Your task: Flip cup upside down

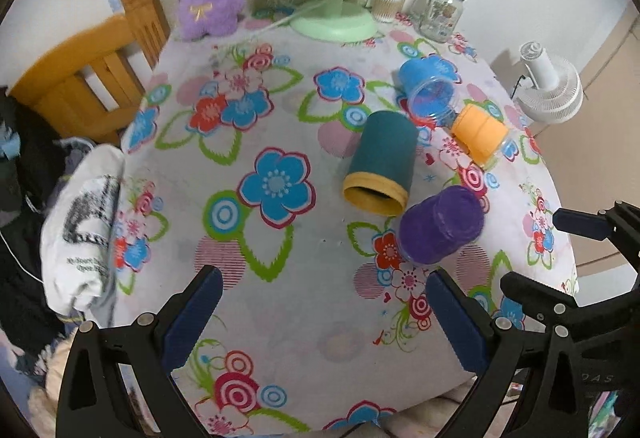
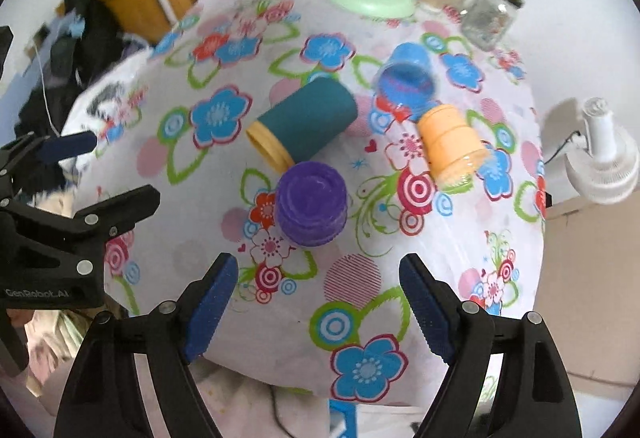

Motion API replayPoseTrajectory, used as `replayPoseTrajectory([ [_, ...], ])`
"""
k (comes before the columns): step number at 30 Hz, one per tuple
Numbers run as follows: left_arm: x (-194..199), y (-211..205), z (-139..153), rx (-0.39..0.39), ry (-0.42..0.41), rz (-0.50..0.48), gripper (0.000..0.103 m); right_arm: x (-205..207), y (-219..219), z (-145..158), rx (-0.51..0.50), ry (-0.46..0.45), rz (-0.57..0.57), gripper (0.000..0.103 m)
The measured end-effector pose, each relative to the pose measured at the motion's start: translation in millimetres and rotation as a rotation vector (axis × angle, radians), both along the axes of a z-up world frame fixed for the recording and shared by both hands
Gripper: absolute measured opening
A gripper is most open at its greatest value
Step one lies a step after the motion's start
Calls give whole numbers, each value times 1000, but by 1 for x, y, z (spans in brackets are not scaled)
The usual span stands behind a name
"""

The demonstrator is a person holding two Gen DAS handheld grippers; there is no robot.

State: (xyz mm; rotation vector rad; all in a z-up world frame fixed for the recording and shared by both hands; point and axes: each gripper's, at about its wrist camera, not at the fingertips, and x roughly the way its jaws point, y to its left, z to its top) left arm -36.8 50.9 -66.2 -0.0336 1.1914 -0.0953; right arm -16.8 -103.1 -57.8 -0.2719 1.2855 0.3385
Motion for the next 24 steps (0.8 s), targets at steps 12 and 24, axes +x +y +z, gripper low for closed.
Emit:
replayPoseTrajectory([
  [12,-27,-23,48,42,-86,57,103,-25,-34,49,32,-169,-97,85],
  [24,-46,-39,74,40,-168,93,103,-43,-60,77,99,-299,-240,95],
])
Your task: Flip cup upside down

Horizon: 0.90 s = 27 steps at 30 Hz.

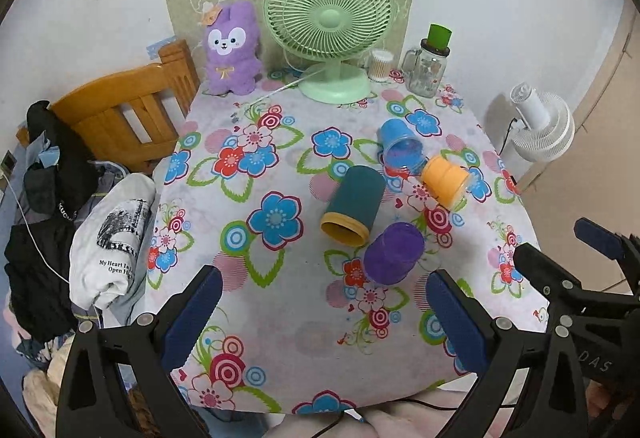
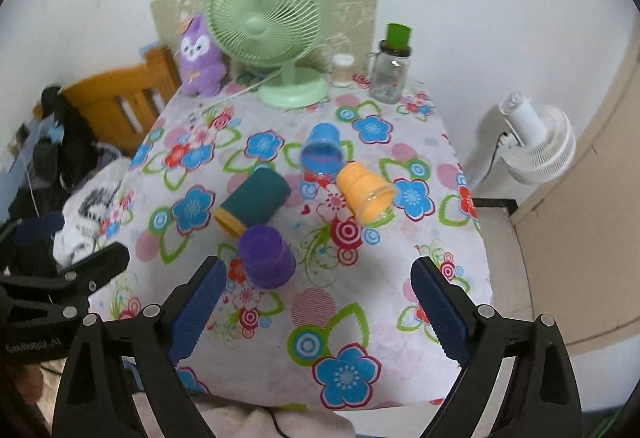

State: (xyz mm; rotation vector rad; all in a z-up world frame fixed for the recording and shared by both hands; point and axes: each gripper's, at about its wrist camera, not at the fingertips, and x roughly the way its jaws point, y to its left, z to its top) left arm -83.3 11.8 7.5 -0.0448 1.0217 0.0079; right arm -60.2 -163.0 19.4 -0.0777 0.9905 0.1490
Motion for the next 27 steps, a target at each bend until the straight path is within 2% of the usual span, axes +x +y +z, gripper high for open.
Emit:
replayPoseTrajectory([
  [3,-4,-5,0,-8,-2,4,103,-3,-8,0,36,4,-34,95],
  [11,-13,-8,-8,-27,13,48,103,-15,-19,0,36,-16,-100,95],
  [21,-13,-12,-3,-37,-13,63,103,-17,-21,6,-1,-78,-101,95],
  [27,-12,-16,-1,-24,-22,54,103,-14,-24,4,5,-68,-100,95],
])
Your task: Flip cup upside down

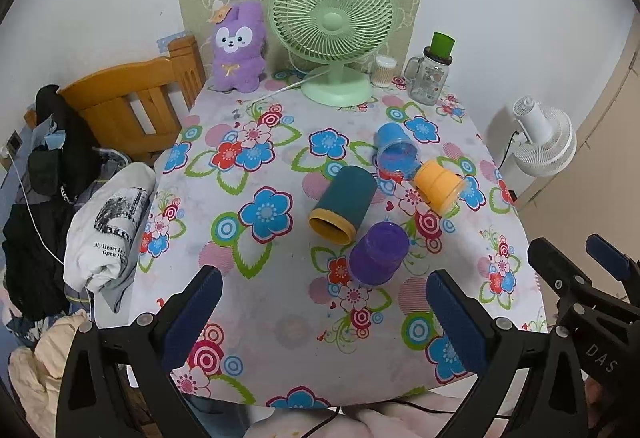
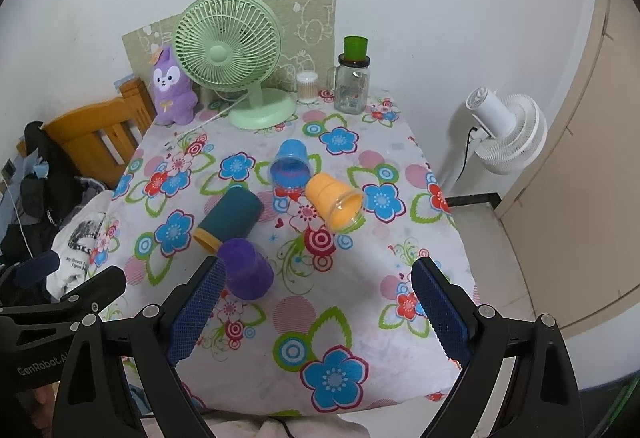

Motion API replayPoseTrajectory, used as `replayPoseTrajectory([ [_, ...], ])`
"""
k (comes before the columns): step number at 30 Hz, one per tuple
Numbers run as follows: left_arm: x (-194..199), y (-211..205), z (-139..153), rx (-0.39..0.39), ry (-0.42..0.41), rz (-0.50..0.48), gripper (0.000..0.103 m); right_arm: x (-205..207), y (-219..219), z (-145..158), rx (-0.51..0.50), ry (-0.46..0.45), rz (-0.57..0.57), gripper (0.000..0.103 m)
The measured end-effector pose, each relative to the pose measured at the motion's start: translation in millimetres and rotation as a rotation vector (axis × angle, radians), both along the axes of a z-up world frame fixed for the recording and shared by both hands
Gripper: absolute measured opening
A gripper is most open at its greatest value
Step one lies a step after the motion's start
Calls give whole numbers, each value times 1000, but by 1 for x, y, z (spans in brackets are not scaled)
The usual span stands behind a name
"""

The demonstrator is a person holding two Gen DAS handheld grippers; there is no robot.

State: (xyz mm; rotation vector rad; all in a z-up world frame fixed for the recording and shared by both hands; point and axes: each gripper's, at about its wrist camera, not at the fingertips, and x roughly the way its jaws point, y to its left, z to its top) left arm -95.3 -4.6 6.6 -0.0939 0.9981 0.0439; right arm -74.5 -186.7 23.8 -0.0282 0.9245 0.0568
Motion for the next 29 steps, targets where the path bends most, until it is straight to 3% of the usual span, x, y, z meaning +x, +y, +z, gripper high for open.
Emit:
replayPoseTrajectory([
  [29,-2,-5,1,1,-3,-4,103,-2,-1,-1,-2,4,3,95],
])
